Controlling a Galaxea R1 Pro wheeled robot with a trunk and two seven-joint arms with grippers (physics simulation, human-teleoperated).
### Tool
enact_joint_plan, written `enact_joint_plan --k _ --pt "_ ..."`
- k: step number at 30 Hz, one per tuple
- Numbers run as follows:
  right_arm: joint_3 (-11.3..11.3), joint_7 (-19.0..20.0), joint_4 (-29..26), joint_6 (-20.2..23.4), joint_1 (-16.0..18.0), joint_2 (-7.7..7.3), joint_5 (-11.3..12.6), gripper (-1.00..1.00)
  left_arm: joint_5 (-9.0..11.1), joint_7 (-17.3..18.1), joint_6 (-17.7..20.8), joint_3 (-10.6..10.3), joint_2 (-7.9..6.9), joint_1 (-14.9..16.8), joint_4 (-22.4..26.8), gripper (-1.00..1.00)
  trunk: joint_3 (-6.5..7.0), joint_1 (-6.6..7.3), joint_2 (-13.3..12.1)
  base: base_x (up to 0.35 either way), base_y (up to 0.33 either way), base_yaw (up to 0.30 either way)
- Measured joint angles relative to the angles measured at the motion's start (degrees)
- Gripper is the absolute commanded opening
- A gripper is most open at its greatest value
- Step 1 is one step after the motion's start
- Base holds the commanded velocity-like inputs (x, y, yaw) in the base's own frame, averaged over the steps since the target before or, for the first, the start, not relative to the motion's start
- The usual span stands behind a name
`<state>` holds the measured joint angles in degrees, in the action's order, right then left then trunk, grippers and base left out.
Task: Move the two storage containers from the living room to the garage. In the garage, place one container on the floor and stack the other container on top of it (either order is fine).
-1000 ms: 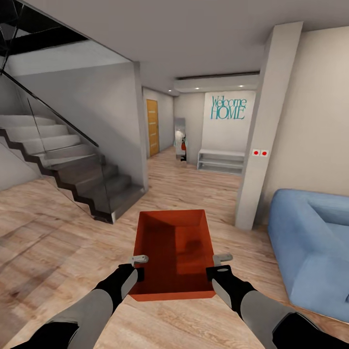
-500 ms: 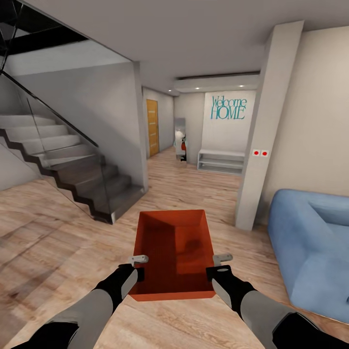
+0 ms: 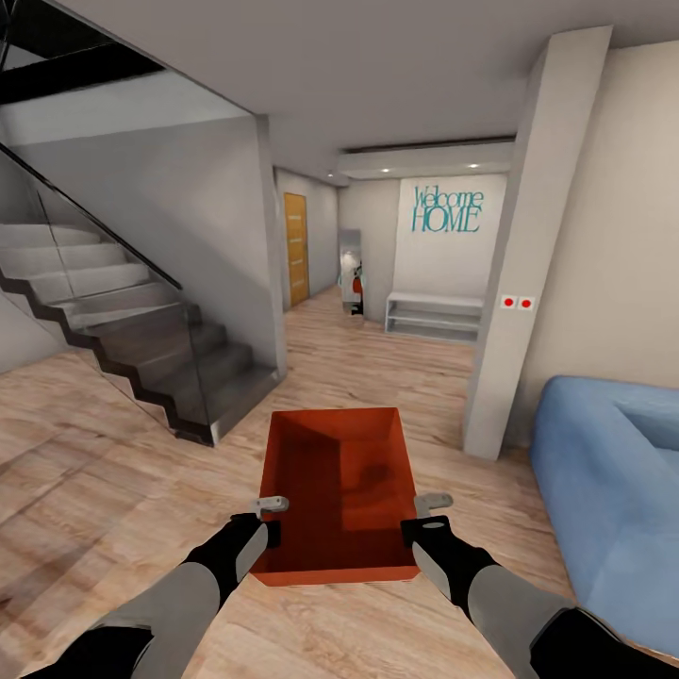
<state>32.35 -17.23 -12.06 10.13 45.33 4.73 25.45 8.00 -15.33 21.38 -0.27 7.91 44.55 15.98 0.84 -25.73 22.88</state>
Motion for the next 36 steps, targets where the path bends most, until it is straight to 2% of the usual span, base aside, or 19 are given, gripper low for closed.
enact_joint_plan --k 17,36 --pt "-0.11 -0.05 0.0 0.05 -0.03 0.06 -0.07 -1.0 -0.02 0.1 0.09 -0.03 -0.07 0.0 -0.01 -1.0 0.0 0.0 0.0 0.322 0.0 -0.107" --pt "0.01 -0.02 -0.01 -0.01 -0.01 0.0 0.01 -1.0 -0.07 0.04 -0.01 0.02 0.0 0.0 0.0 -1.0 0.0 0.0 0.0 0.322 0.0 -0.002"
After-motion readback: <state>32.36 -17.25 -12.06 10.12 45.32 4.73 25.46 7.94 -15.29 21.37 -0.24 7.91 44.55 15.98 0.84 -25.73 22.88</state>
